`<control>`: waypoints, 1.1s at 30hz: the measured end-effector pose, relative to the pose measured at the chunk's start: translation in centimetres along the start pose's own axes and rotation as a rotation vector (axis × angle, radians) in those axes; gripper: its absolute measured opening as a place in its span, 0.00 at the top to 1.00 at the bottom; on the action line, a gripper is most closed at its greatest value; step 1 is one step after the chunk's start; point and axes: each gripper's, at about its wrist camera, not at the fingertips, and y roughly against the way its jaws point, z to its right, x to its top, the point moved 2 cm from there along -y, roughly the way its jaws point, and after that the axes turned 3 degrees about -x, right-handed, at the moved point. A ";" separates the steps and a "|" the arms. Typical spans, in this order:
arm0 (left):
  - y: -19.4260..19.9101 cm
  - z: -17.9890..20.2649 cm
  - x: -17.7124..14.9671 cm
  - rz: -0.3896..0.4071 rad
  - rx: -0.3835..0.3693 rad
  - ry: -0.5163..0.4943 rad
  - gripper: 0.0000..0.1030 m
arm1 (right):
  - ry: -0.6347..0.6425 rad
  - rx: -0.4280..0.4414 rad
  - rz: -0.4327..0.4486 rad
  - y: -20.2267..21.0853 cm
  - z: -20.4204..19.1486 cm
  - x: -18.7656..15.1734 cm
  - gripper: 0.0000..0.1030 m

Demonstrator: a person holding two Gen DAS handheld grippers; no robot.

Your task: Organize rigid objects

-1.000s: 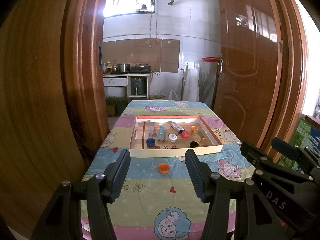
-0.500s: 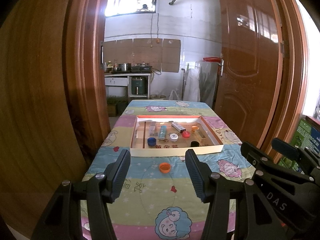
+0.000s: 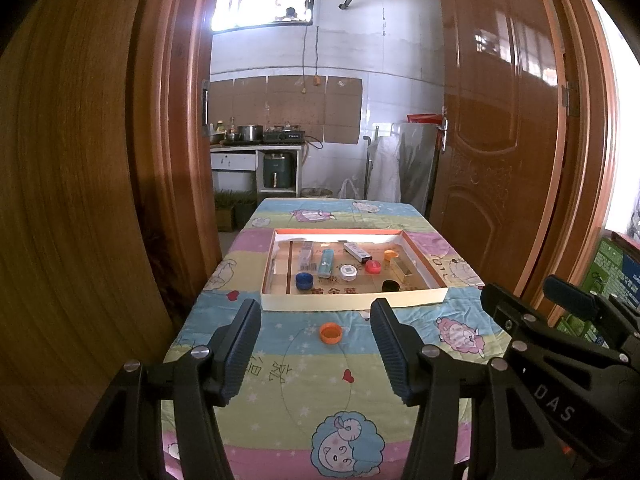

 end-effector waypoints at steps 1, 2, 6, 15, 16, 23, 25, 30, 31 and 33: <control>0.0 0.0 0.0 0.000 0.000 0.000 0.45 | -0.001 0.001 0.000 0.0 0.0 0.0 0.30; 0.0 0.0 0.0 0.000 -0.001 0.000 0.45 | -0.001 0.001 0.001 0.0 0.0 0.0 0.30; 0.0 0.0 0.0 0.000 -0.001 0.000 0.45 | -0.001 0.001 0.001 0.0 0.0 0.0 0.30; 0.0 0.0 0.0 0.000 0.000 0.000 0.45 | -0.001 0.000 0.001 0.0 -0.1 0.0 0.30; -0.1 0.0 0.0 -0.001 0.000 0.000 0.45 | 0.000 0.000 0.001 0.0 -0.1 0.0 0.30; -0.1 0.0 0.1 0.000 -0.002 0.000 0.45 | 0.000 0.003 -0.001 0.1 -0.4 -0.1 0.30; -0.1 0.0 0.0 -0.001 -0.002 -0.001 0.45 | 0.000 0.001 0.000 0.1 -0.5 -0.1 0.30; -0.1 0.0 0.1 -0.002 -0.001 0.001 0.45 | 0.001 0.001 0.000 0.1 -0.5 -0.1 0.30; -0.1 0.0 0.1 -0.003 -0.002 0.002 0.45 | 0.001 0.002 0.000 0.1 -0.5 -0.1 0.30; -0.1 0.0 0.0 -0.004 -0.002 0.004 0.45 | 0.001 0.003 0.000 0.1 -0.5 -0.1 0.30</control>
